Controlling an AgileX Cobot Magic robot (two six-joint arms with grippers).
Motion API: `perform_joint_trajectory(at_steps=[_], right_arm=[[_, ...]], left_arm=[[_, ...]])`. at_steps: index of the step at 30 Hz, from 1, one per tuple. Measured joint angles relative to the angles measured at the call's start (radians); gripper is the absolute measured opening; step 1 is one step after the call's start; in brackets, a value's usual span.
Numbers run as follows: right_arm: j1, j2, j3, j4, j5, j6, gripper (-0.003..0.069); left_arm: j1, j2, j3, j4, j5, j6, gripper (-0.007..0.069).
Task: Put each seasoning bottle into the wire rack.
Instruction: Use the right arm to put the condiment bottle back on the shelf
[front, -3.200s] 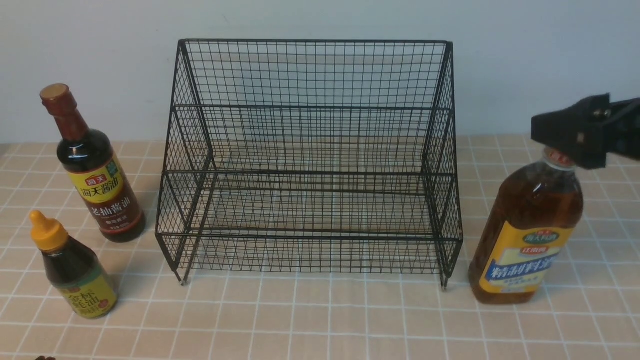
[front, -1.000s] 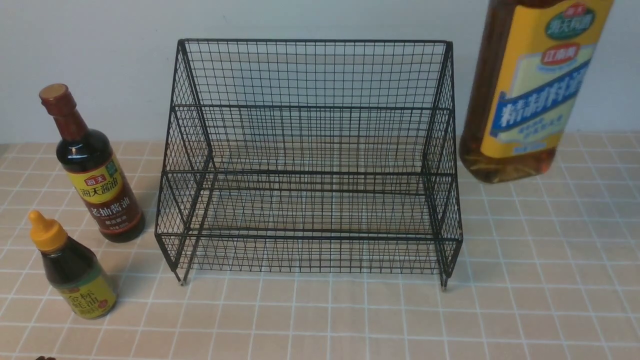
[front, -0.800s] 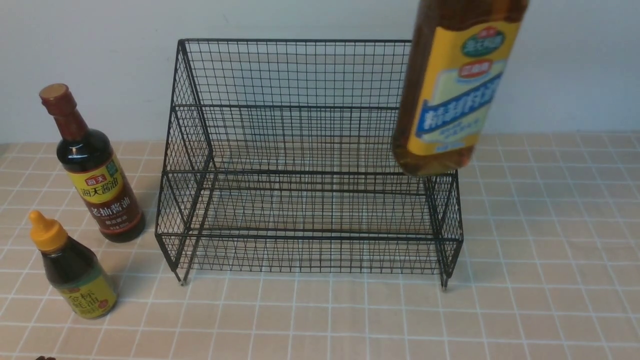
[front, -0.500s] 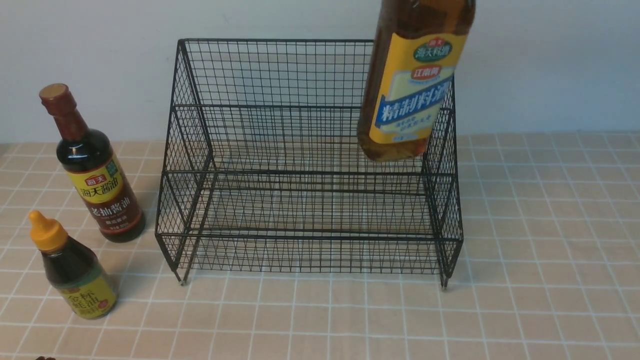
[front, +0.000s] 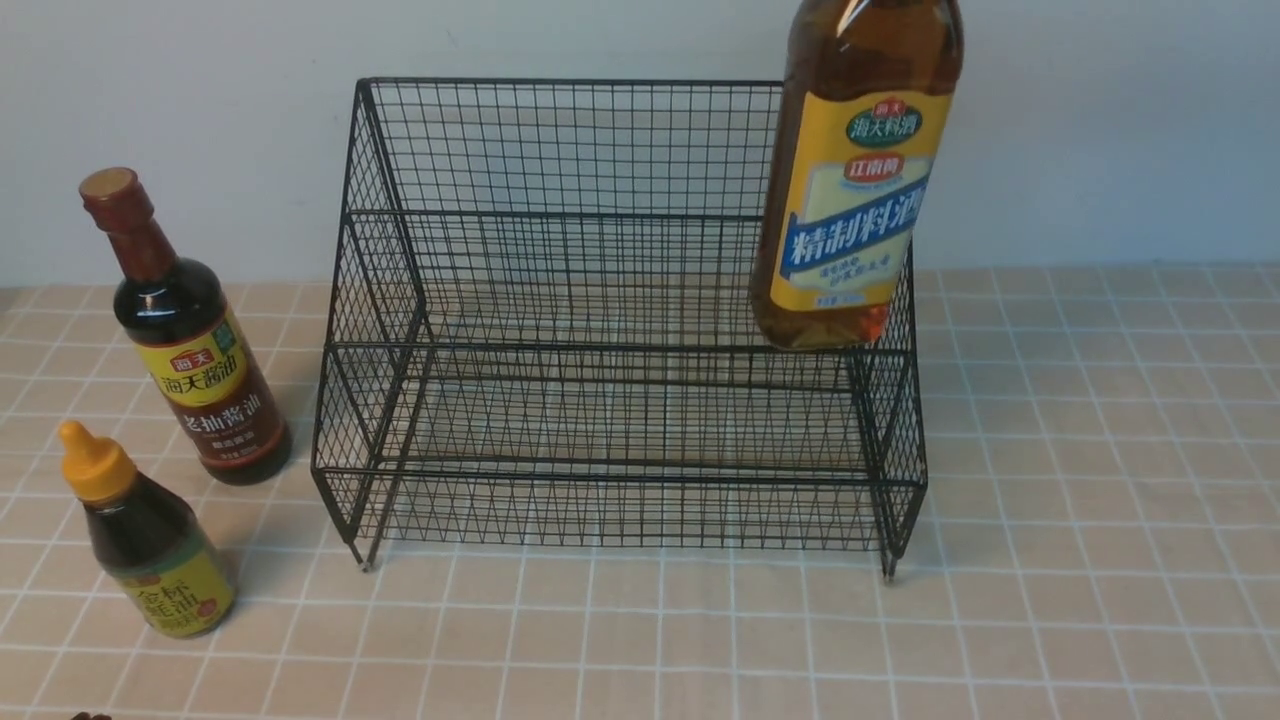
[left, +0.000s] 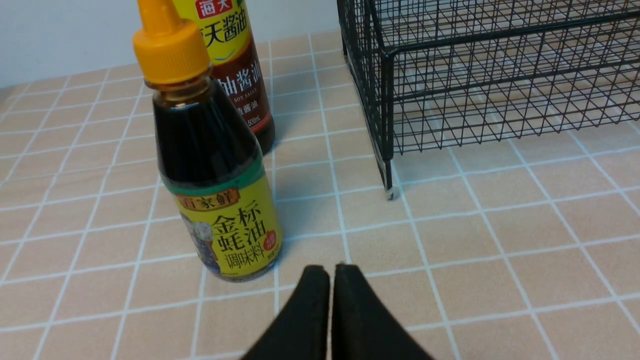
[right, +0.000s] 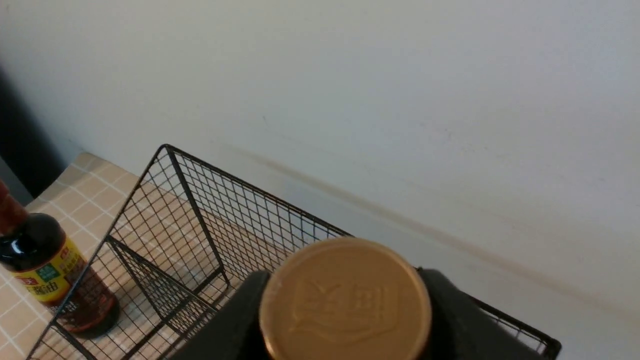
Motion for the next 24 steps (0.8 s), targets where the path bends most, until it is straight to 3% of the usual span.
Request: perform_joint_trajectory(at_steps=[6,24], right_arm=[[0.000,0.060,0.034,-0.127,0.153,0.097,0.0328],[0.000,0.105,0.029,-0.124,0.158,0.095,0.0328]], left_arm=[[0.000,0.000,0.000,0.000,0.000,0.000,-0.0007],[0.000,0.000,0.000,0.000,0.000,0.000,-0.0007]])
